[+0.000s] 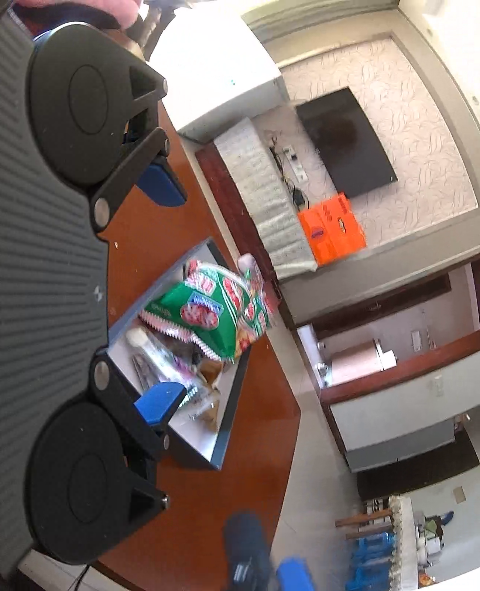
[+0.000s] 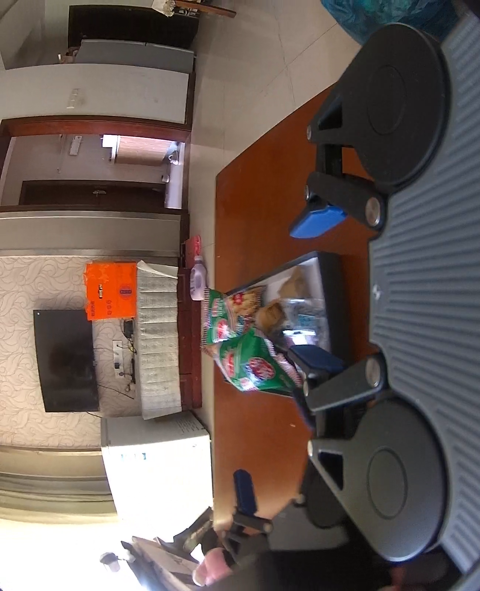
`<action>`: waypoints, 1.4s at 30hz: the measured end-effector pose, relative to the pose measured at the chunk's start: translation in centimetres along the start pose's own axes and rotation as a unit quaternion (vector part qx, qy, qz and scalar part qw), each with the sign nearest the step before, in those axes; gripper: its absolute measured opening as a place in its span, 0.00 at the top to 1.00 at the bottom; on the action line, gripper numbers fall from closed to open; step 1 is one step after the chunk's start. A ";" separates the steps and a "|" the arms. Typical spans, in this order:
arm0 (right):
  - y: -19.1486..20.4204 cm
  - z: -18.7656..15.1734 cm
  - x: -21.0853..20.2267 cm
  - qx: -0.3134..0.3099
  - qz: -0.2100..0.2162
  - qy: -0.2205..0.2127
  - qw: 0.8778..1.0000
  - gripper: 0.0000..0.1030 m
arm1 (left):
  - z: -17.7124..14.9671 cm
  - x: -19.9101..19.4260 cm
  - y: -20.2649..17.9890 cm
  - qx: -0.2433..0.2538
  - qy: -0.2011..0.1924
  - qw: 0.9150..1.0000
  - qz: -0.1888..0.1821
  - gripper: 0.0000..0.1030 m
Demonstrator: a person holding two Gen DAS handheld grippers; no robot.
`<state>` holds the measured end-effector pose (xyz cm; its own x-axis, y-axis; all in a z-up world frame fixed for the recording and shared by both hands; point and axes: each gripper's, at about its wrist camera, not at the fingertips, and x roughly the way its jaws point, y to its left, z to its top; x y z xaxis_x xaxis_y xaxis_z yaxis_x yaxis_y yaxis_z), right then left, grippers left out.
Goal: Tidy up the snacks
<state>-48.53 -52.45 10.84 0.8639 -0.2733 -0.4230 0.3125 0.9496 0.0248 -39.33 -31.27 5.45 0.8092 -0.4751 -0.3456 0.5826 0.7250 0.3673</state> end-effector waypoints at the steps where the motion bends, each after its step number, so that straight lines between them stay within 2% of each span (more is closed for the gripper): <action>1: -0.1 -0.3 -0.4 -0.001 -0.001 0.003 1.000 0.36 | -0.1 -0.1 0.2 -0.001 0.001 1.000 0.001 0.01; 8: -0.9 -1.4 -2.3 0.015 0.007 0.020 1.000 0.36 | -0.3 0.3 2.4 -0.044 0.013 0.999 -0.003 0.01; 13: -0.9 -2.1 -2.9 0.013 0.002 0.034 0.999 0.36 | 0.1 -0.3 3.1 -0.064 -0.008 0.998 -0.016 0.00; 16: -0.9 -2.3 -3.2 0.016 -0.001 0.040 0.999 0.36 | 0.2 -0.8 2.9 -0.060 -0.022 0.998 -0.014 0.00; 20: -0.6 -2.4 -3.4 0.011 -0.009 0.051 0.999 0.36 | 0.4 -0.6 1.3 -0.011 -0.005 0.999 0.037 0.00; 22: -0.4 -2.4 -3.4 0.007 -0.009 0.055 0.998 0.36 | 0.2 -0.6 1.2 -0.008 -0.005 1.000 0.027 0.00; 26: -0.2 -2.4 -3.4 -0.001 -0.009 0.059 0.998 0.36 | 0.3 -0.9 2.2 -0.046 -0.010 0.999 -0.001 0.00; 30: -0.4 -2.2 -3.4 -0.004 -0.012 0.059 0.998 0.36 | 0.3 -1.4 2.6 -0.074 -0.026 0.997 0.013 0.00; 34: -0.7 -2.0 -3.0 -0.007 -0.014 0.059 0.998 0.36 | 0.4 -1.4 2.8 -0.096 -0.025 0.995 0.010 0.00; 42: -0.9 -2.1 -2.4 -0.012 -0.013 0.069 0.997 0.36 | 0.3 -1.8 3.5 -0.109 -0.025 0.994 0.011 0.00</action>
<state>-51.67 -52.30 9.92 0.7927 -0.2755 -0.5438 0.3232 0.9463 -0.0083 -38.76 -28.04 7.62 0.8278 -0.4774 -0.2946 0.5383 0.8239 0.1772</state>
